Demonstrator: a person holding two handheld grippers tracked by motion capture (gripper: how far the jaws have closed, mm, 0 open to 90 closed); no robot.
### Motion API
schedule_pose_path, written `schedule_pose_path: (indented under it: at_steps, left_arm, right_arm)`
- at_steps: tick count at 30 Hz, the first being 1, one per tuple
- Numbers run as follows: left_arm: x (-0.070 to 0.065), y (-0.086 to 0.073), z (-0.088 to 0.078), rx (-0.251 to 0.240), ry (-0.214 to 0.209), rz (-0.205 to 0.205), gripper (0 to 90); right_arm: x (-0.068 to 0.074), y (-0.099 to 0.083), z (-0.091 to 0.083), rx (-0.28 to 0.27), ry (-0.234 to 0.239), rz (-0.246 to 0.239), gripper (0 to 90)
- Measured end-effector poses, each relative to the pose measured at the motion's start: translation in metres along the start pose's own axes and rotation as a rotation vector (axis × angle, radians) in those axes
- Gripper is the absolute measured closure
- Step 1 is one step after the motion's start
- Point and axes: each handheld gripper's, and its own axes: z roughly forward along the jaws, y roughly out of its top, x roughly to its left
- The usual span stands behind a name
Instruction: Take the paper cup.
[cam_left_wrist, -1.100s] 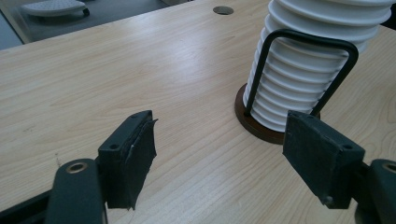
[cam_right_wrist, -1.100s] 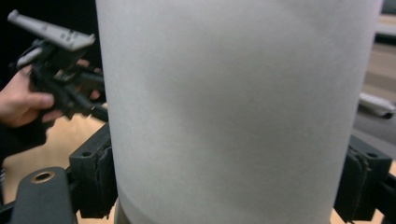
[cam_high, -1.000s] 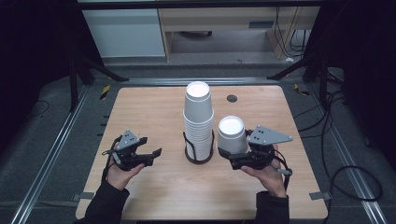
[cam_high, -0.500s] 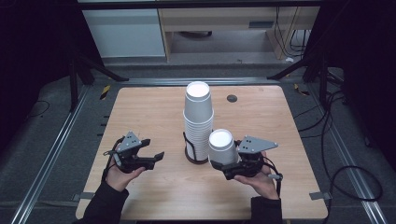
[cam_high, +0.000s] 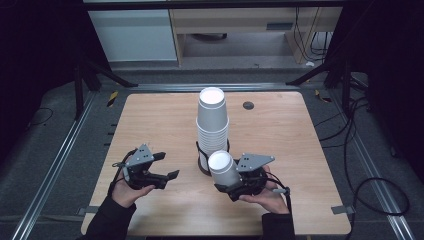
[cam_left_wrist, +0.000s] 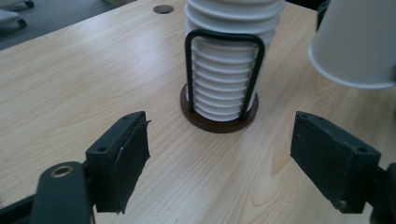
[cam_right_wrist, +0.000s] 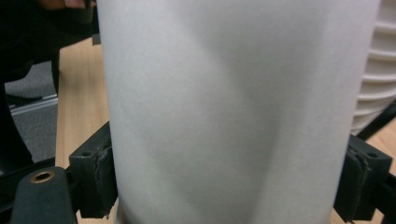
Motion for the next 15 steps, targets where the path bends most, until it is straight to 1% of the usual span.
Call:
schedule_pose_path:
  at_steps: [2,4,5,6,7,9,10,11,13,14,15]
  left_arm:
    - [-0.003,0.002,0.0,-0.006,-0.018,-0.001,18.4]
    - [-0.005,0.003,0.0,-0.009,-0.028,0.007,18.3]
    - [-0.008,0.005,0.0,-0.011,-0.049,0.01,17.9]
    - [-0.008,0.005,0.0,-0.011,-0.049,0.01,17.7]
    - [-0.01,0.006,-0.001,-0.013,-0.061,0.014,17.6]
    - [-0.011,0.007,-0.001,-0.013,-0.066,0.017,17.3]
    - [-0.012,0.008,-0.001,-0.015,-0.083,0.02,17.2]
    - [-0.012,0.008,-0.001,-0.015,-0.083,0.02,17.1]
    - [-0.015,0.009,0.001,-0.008,-0.104,0.029,16.8]
    - [-0.015,0.009,0.001,-0.008,-0.104,0.029,16.8]
    - [-0.016,0.009,0.002,-0.004,-0.117,0.032,16.7]
  right_arm:
    - [0.001,0.0,0.004,0.007,0.017,-0.003,14.3]
    - [0.001,0.0,0.007,0.015,0.021,-0.007,14.3]
    - [0.001,0.0,0.011,0.016,0.038,-0.006,14.3]
    - [0.001,0.0,0.011,0.016,0.038,-0.006,14.3]
    - [0.002,0.0,0.015,0.027,0.047,-0.01,14.3]
    - [0.003,0.0,0.019,0.039,0.055,-0.016,14.3]
    - [0.004,0.0,0.021,0.042,0.062,-0.018,14.3]
    - [0.004,0.0,0.021,0.042,0.062,-0.018,14.3]
    - [0.005,0.001,0.026,0.052,0.078,-0.021,14.4]
    - [0.005,0.001,0.026,0.052,0.078,-0.021,14.4]
    - [0.005,0.001,0.03,0.06,0.086,-0.026,14.4]
